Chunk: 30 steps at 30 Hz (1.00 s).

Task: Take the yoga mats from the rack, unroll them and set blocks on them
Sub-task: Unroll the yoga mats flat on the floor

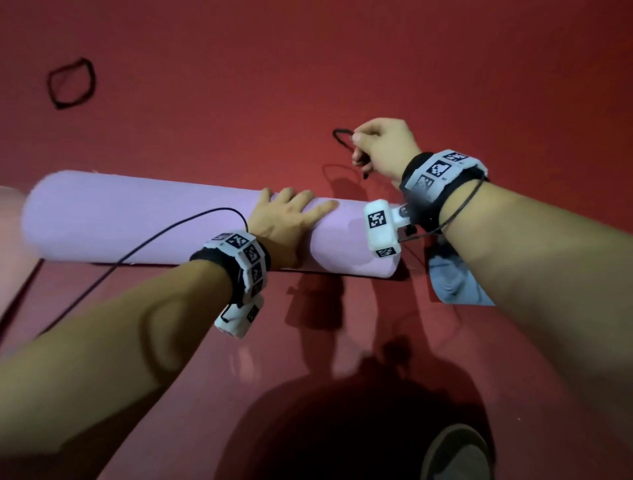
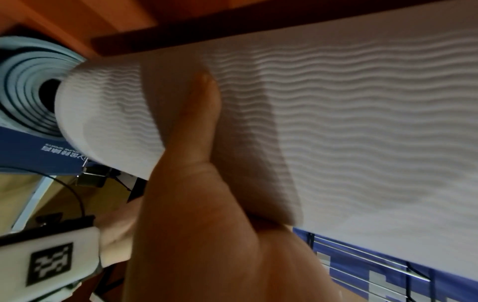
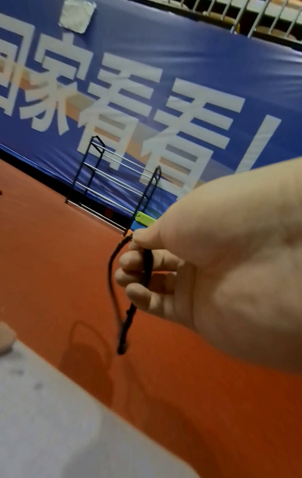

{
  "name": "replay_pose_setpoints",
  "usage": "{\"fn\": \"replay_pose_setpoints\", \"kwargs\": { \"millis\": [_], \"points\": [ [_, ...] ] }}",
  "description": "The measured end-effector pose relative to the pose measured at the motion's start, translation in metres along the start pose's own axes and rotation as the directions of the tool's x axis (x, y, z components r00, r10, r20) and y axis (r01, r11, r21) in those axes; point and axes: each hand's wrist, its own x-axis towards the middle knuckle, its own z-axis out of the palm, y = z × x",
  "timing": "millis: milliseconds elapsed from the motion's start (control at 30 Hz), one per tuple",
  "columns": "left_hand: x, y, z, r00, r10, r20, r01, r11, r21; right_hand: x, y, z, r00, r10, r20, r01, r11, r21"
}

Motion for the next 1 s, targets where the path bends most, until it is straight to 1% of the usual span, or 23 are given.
{"fn": "replay_pose_setpoints", "kwargs": {
  "millis": [100, 167, 300, 367, 467, 533, 600, 667, 733, 800, 867, 900, 933, 1000],
  "points": [
    [-0.001, 0.001, 0.003, 1.0, 0.016, 0.02, -0.015, 1.0, -0.018, -0.003, -0.002, 0.009, 0.996, 0.001, 0.087, 0.006, 0.997, -0.074],
    [-0.001, -0.004, 0.005, 0.999, 0.028, 0.036, -0.027, 0.999, -0.047, -0.003, -0.002, 0.015, 0.993, -0.01, 0.121, 0.024, 0.993, -0.114],
    [-0.007, -0.024, 0.005, 0.997, 0.007, 0.08, 0.006, 0.987, -0.16, -0.004, -0.013, 0.025, 0.982, -0.092, 0.164, 0.125, 0.97, -0.208],
    [-0.015, -0.037, -0.001, 0.986, -0.058, 0.159, 0.084, 0.984, -0.159, -0.003, -0.021, 0.032, 0.978, -0.122, 0.169, 0.155, 0.968, -0.199],
    [-0.03, -0.06, -0.003, 0.935, -0.205, 0.289, 0.24, 0.967, -0.091, -0.002, -0.033, 0.043, 0.974, -0.075, 0.213, 0.118, 0.972, -0.201],
    [-0.041, -0.073, -0.001, 0.905, -0.264, 0.335, 0.288, 0.957, -0.025, -0.002, -0.039, 0.054, 0.968, -0.032, 0.25, 0.086, 0.975, -0.207],
    [-0.048, -0.081, 0.0, 0.894, -0.277, 0.353, 0.293, 0.956, 0.01, 0.0, -0.044, 0.065, 0.967, 0.015, 0.255, 0.027, 0.987, -0.159],
    [-0.053, -0.082, 0.001, 0.905, -0.265, 0.334, 0.275, 0.961, 0.016, 0.002, -0.048, 0.075, 0.966, 0.082, 0.243, -0.066, 0.995, -0.074],
    [-0.057, -0.081, 0.004, 0.922, -0.253, 0.295, 0.26, 0.966, 0.015, 0.006, -0.054, 0.084, 0.976, 0.111, 0.186, -0.116, 0.993, 0.017],
    [-0.061, -0.08, 0.007, 0.931, -0.248, 0.269, 0.255, 0.967, 0.01, 0.016, -0.061, 0.091, 0.996, 0.068, 0.063, -0.076, 0.987, 0.141],
    [-0.065, -0.08, 0.007, 0.933, -0.25, 0.259, 0.256, 0.967, 0.008, 0.034, -0.067, 0.097, 0.997, 0.028, -0.076, -0.006, 0.961, 0.277],
    [-0.066, -0.08, 0.006, 0.933, -0.252, 0.258, 0.259, 0.966, 0.007, 0.045, -0.067, 0.098, 0.993, 0.025, -0.117, 0.013, 0.949, 0.314],
    [-0.067, -0.08, 0.006, 0.931, -0.257, 0.259, 0.265, 0.964, 0.006, 0.055, -0.067, 0.098, 0.992, 0.031, -0.122, 0.008, 0.952, 0.305],
    [-0.067, -0.079, 0.007, 0.93, -0.262, 0.256, 0.27, 0.963, 0.002, 0.066, -0.06, 0.096, 0.996, 0.069, -0.063, -0.057, 0.984, 0.17]
  ]
}}
